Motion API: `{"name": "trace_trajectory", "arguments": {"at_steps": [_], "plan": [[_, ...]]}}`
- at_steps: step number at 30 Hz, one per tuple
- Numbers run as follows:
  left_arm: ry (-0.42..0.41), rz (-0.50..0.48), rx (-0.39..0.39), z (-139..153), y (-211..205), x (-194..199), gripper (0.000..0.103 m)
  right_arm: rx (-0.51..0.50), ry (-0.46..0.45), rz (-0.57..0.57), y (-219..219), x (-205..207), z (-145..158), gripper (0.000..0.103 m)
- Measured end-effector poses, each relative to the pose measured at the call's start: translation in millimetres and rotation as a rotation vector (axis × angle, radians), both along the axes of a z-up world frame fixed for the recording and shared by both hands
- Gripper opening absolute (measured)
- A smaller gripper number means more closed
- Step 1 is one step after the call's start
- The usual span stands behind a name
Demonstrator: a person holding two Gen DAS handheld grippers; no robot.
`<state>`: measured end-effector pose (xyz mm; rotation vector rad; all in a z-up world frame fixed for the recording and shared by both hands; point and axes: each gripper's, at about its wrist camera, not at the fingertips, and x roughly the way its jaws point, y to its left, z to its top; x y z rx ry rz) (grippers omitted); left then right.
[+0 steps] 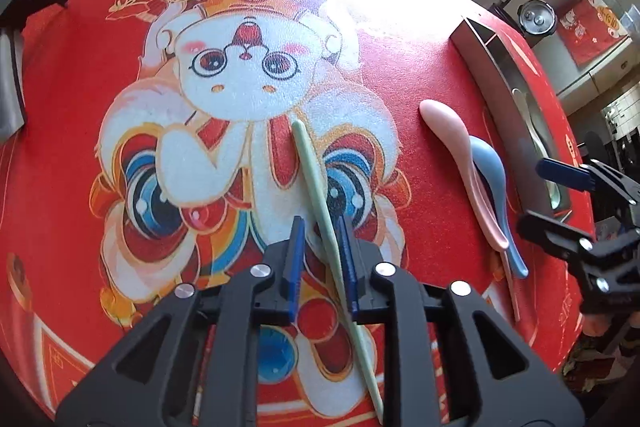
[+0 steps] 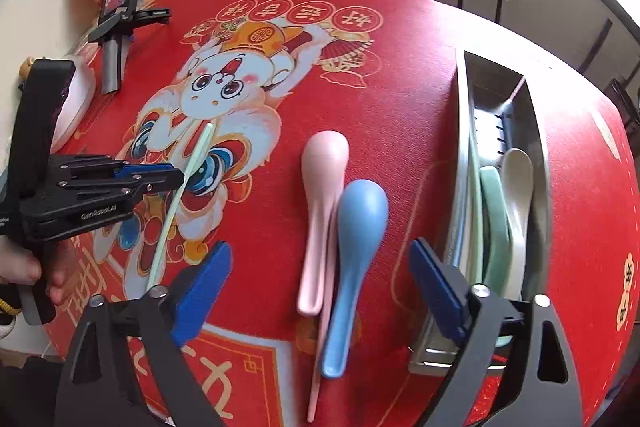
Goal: Organize utensils
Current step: 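Grasp a pale green chopstick with the left tool while the right closes on a pink spoon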
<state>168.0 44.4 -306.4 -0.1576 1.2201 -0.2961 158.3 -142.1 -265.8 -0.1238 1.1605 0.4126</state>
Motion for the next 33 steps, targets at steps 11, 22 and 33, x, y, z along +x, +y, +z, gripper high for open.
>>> {"name": "trace_trajectory", "arguments": {"at_steps": [11,22,33], "plan": [[-0.004,0.065,-0.026,-7,-9,-37,0.029,0.007,0.099,-0.026,14,28,-25,0.025],[-0.017,0.075,-0.017,-8,-9,-34,0.026,-0.017,0.083,-0.07,21,38,-32,0.025],[-0.018,0.112,-0.033,-10,5,-38,0.016,-0.022,0.07,-0.089,34,41,-39,0.026]]}}
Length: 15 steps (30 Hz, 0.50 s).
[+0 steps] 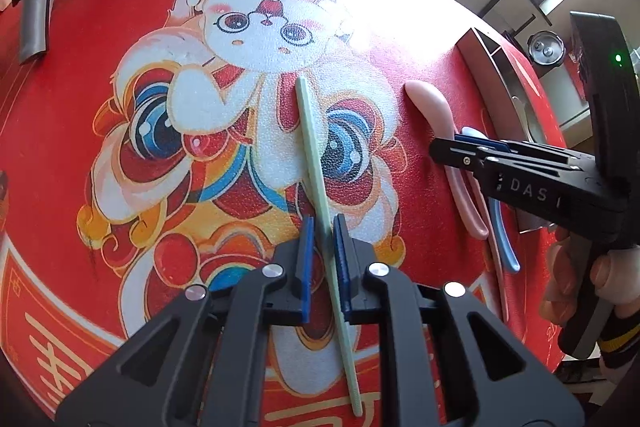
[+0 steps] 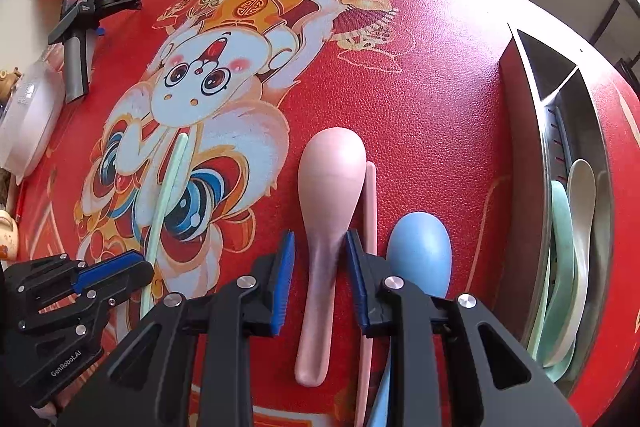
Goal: Organize utensils
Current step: 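Grasp a pale green chopstick with the left tool while the right closes on a pink spoon, then lift the green chopstick with the left tool while the right holds the pink spoon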
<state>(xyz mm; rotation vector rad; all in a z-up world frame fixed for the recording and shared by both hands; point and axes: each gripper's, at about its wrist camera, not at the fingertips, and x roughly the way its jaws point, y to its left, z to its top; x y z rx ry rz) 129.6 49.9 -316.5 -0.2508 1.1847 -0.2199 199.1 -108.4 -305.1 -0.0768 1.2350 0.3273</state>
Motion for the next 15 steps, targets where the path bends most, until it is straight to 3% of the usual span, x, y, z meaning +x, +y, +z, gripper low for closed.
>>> {"name": "trace_trajectory", "arguments": {"at_steps": [3,10,15], "plan": [[-0.001,-0.001,0.0,0,1,-1,0.016,-0.013,-0.004,-0.009,1,1,0,0.02],[-0.002,-0.001,-0.005,0,0,0,0.016,0.074,0.009,0.012,4,-14,7,0.019],[-0.003,-0.002,-0.006,0,1,0,0.016,0.077,0.011,0.016,6,-26,7,0.019]]}}
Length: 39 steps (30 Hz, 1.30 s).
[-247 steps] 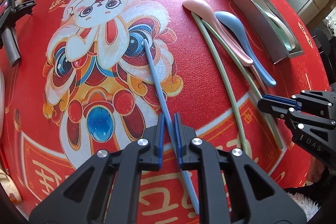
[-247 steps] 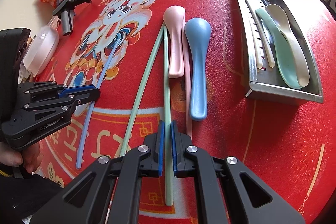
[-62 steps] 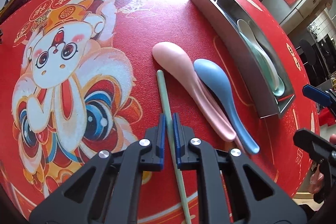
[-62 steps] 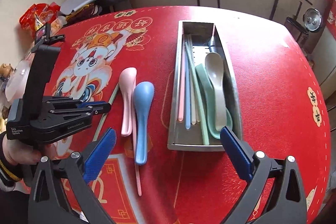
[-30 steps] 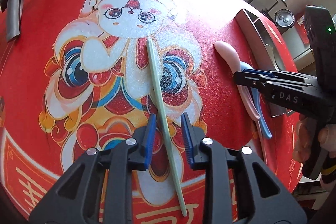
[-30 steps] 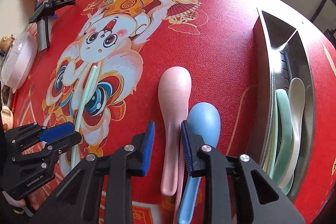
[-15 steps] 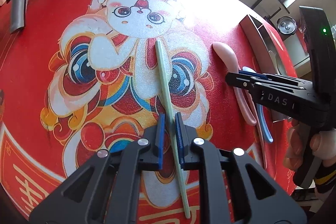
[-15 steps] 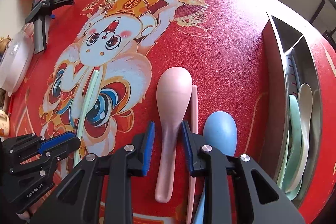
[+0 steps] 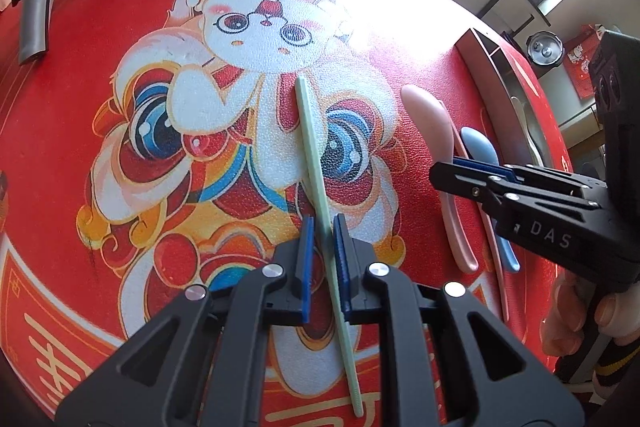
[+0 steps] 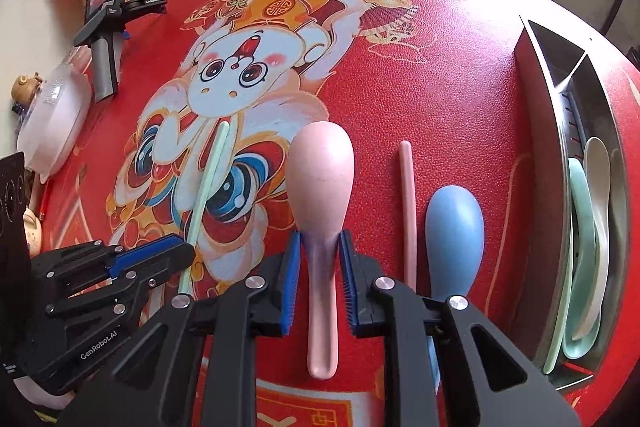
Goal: Organize utensils
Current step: 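Lift the green chopstick with the left tool while the right holds the pink spoon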
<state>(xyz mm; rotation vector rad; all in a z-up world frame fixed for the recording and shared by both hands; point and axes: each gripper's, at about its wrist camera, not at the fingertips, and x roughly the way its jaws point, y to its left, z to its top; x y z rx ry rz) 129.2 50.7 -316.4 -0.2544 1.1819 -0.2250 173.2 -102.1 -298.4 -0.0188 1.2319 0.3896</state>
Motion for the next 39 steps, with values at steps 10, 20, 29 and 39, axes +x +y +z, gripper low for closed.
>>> {"name": "trace_trajectory", "arguments": {"at_steps": [10,20,29,39], "plan": [[0.017,0.006,-0.059,-1,5,-3,0.01,0.065,-0.024,-0.052,-17,-20,9,0.019],[0.016,0.003,-0.057,-1,7,-10,0.01,0.054,0.033,-0.061,-24,-23,-7,0.02],[0.017,0.0,-0.057,-1,5,-10,0.011,0.165,0.07,-0.072,-33,-21,-9,0.029],[0.01,-0.01,-0.051,-2,3,-9,0.011,0.174,0.05,-0.081,-32,-19,-6,0.012]]}}
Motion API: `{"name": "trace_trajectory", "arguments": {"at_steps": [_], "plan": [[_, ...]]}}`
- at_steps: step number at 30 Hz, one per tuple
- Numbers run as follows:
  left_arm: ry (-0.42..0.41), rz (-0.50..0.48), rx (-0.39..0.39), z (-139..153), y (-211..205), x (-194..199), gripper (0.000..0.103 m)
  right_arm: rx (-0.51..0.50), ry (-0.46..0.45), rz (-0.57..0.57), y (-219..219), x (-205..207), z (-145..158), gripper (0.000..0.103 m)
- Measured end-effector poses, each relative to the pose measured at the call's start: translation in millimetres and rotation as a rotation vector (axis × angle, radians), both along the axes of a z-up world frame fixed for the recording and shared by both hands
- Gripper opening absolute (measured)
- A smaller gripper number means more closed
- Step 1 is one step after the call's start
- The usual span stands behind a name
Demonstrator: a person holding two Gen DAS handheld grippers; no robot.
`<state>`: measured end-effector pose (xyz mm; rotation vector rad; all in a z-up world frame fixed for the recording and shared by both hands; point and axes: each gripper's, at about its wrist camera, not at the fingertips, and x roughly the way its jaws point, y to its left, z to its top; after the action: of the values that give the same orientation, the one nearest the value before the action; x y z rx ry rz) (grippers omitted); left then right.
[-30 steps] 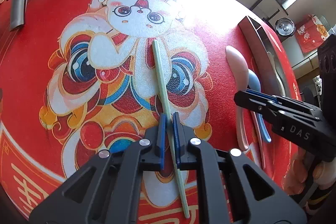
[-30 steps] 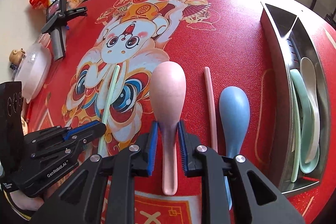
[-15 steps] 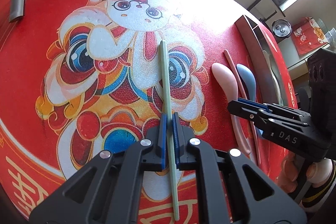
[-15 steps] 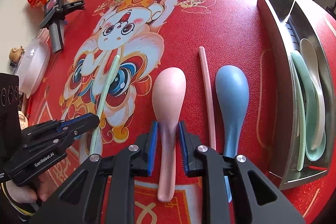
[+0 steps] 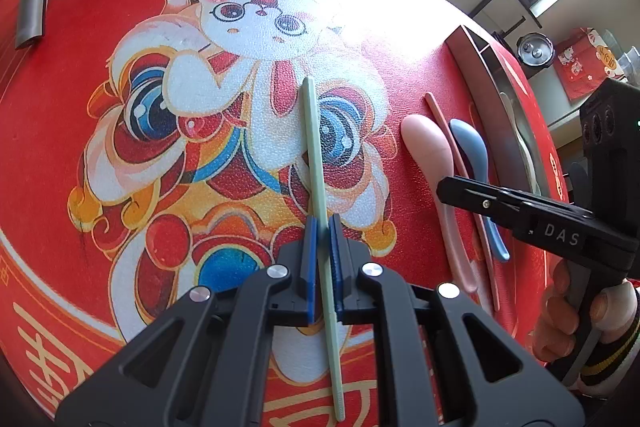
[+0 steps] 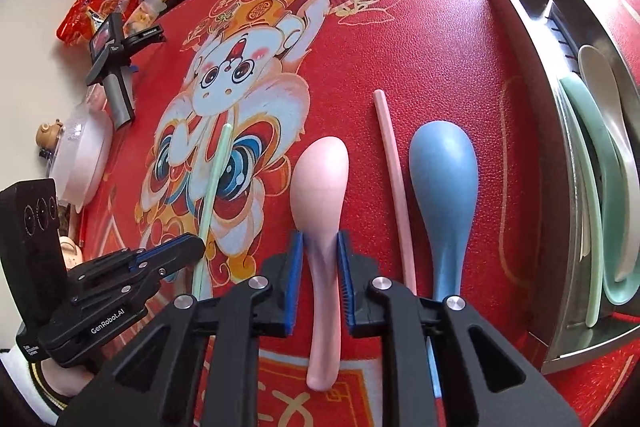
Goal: Organize utensils
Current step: 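Lift the green chopstick with the left tool while the right holds the pink spoon, then carry the green chopstick with the left tool while the right lifts the pink spoon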
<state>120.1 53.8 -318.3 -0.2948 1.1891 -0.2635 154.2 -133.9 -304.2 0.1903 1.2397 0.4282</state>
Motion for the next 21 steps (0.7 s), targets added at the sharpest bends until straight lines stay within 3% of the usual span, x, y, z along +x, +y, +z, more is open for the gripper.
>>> {"name": "trace_trajectory", "arguments": {"at_steps": [5,9,17,21], "plan": [[-0.001,-0.003,0.007,0,-1,0,0.011,-0.102,-0.06,0.108,26,-6,9,0.008],[-0.013,-0.021,0.042,1,-7,-1,0.013,-0.146,-0.032,0.146,35,-9,-3,0.007],[-0.04,-0.053,0.106,3,-20,-1,0.014,-0.105,-0.023,0.106,25,-13,-1,0.006],[-0.086,-0.105,0.203,5,-36,-5,0.014,-0.092,-0.013,0.087,20,-16,-2,0.006]]}}
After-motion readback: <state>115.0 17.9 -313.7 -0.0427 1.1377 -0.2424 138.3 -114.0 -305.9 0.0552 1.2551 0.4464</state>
